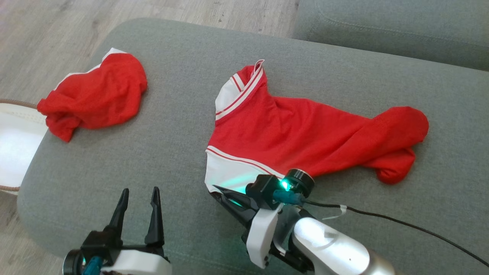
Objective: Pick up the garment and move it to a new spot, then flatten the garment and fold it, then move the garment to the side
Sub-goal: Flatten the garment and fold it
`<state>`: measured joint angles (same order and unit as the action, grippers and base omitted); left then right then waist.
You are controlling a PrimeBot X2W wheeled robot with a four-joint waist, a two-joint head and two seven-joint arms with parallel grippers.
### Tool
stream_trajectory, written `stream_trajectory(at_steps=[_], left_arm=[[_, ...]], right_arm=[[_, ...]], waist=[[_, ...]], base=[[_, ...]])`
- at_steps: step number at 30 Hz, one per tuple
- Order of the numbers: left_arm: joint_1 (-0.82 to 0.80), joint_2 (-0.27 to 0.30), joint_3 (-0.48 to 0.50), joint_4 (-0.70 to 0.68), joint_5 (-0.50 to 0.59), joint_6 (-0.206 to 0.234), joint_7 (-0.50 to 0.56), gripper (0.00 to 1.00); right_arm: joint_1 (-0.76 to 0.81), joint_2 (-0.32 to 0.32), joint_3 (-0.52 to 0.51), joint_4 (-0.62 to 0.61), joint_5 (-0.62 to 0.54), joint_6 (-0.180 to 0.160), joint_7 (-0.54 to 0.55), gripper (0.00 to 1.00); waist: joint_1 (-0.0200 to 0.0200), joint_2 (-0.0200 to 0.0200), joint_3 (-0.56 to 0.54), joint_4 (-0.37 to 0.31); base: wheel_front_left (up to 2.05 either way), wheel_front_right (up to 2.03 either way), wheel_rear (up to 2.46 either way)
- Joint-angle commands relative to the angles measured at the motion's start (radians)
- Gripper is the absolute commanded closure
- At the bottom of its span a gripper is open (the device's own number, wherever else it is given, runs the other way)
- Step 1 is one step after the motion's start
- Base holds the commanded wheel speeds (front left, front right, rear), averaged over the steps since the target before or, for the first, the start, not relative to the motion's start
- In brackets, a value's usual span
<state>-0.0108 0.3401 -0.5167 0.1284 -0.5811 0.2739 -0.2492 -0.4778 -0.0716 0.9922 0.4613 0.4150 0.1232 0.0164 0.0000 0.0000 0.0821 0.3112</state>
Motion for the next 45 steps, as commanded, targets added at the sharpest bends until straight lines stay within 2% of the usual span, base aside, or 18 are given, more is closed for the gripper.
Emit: stream_trajectory(at_steps=[1, 6, 10, 11, 14, 17, 20, 22, 23, 27, 28, 33, 41, 42, 43, 44, 45], left_arm=[[-0.027, 0.013, 0.045, -0.025, 0.003, 0.005, -0.011, 0.0], [-0.025, 0.007, 0.046, -0.024, 0.007, -0.001, -0.012, 0.0], [-0.024, 0.002, 0.044, -0.023, 0.011, -0.004, -0.012, 0.0], [-0.024, 0.0, 0.04, -0.024, 0.015, -0.006, -0.012, 0.0], [-0.025, -0.004, 0.029, -0.029, 0.02, -0.009, -0.012, 0.0], [-0.028, -0.01, 0.015, -0.038, 0.027, -0.009, -0.01, 0.0], [-0.035, -0.015, 0.005, -0.043, 0.032, -0.01, -0.008, 0.0], [-0.043, -0.016, 0.001, -0.043, 0.034, -0.013, -0.007, 0.0], [-0.043, -0.016, 0.001, -0.043, 0.034, -0.013, -0.007, 0.0], [-0.058, -0.017, -0.003, -0.043, 0.038, -0.015, -0.007, 0.0], [-0.067, -0.019, -0.006, -0.042, 0.041, -0.017, -0.007, 0.0], [-0.085, -0.022, -0.011, -0.035, 0.046, -0.019, -0.007, 0.0], [-0.101, -0.026, -0.015, -0.024, 0.049, -0.027, -0.008, 0.0], [-0.102, -0.027, -0.015, -0.023, 0.049, -0.027, -0.008, 0.0], [-0.102, -0.027, -0.015, -0.021, 0.049, -0.027, -0.008, 0.0], [-0.102, -0.028, -0.015, -0.02, 0.049, -0.027, -0.008, 0.0], [-0.102, -0.028, -0.016, -0.018, 0.049, -0.026, -0.009, 0.0]], right_arm=[[-0.006, 0.021, -0.001, -0.035, 0.002, 0.008, -0.013, 0.0], [-0.007, 0.021, -0.04, -0.039, 0.001, 0.008, -0.055, 0.0], [-0.004, 0.021, -0.138, -0.03, 0.011, 0.008, -0.103, 0.0], [-0.003, 0.021, -0.225, -0.009, 0.008, 0.008, -0.126, 0.0], [-0.006, 0.021, -0.393, 0.062, -0.039, 0.008, -0.145, 0.0], [-0.013, 0.019, -0.59, 0.162, -0.14, 0.008, -0.143, 0.0], [-0.022, -0.016, -0.762, 0.235, -0.233, 0.008, -0.13, 0.0], [-0.033, -0.035, -0.857, 0.269, -0.272, 0.008, -0.117, 0.0], [-0.033, -0.035, -0.857, 0.269, -0.272, 0.008, -0.117, 0.0], [-0.072, -0.059, -1.005, 0.323, -0.324, 0.008, -0.091, 0.0], [-0.094, -0.067, -1.066, 0.348, -0.35, 0.008, -0.083, 0.0], [-0.146, -0.062, -1.158, 0.411, -0.373, 0.008, -0.065, 0.0], [-0.226, -0.043, -1.202, 0.539, -0.353, 0.008, 0.003, 0.0], [-0.233, -0.04, -1.198, 0.552, -0.352, 0.008, 0.009, 0.1], [-0.24, -0.036, -1.195, 0.564, -0.35, 0.008, 0.015, 0.37], [-0.246, -0.032, -1.191, 0.575, -0.346, 0.008, 0.02, 0.57], [-0.252, -0.029, -1.187, 0.584, -0.345, 0.008, 0.02, 0.71]], waist=[[0.0, 0.0, 0.0, -0.004], [0.0, 0.0, -0.006, -0.037], [0.0, 0.0, -0.022, -0.075], [0.0, 0.0, -0.026, -0.091], [0.0, 0.0, -0.022, -0.11], [0.0, 0.0, -0.006, -0.118], [0.0, 0.0, 0.019, -0.117], [0.0, 0.0, 0.037, -0.114], [0.0, 0.0, 0.037, -0.114], [0.0, 0.0, 0.069, -0.105], [0.0, 0.0, 0.084, -0.096], [0.0, 0.0, 0.115, -0.073], [0.0, 0.0, 0.145, -0.058], [0.0, 0.0, 0.146, -0.059], [0.0, 0.0, 0.146, -0.06], [0.0, 0.0, 0.145, -0.061], [0.0, 0.0, 0.144, -0.063]], base=[[0.0, 0.0, 0.0], [0.0, 0.0, 0.0], [0.0, 0.0, 0.0], [0.0, 0.0, 0.0], [0.0, 0.0, 0.0], [0.0, 0.0, 0.0], [0.0, 0.0, 0.0], [0.0, 0.0, 0.0], [0.0, 0.0, 0.0], [0.0, 0.0, 0.0], [0.0, 0.0, 0.0], [0.0, 0.0, 0.0], [0.0, 0.0, 0.0], [0.0, 0.0, 0.0], [0.0, 0.0, 0.0], [0.0, 0.0, 0.0], [0.0, 0.0, 0.0]])
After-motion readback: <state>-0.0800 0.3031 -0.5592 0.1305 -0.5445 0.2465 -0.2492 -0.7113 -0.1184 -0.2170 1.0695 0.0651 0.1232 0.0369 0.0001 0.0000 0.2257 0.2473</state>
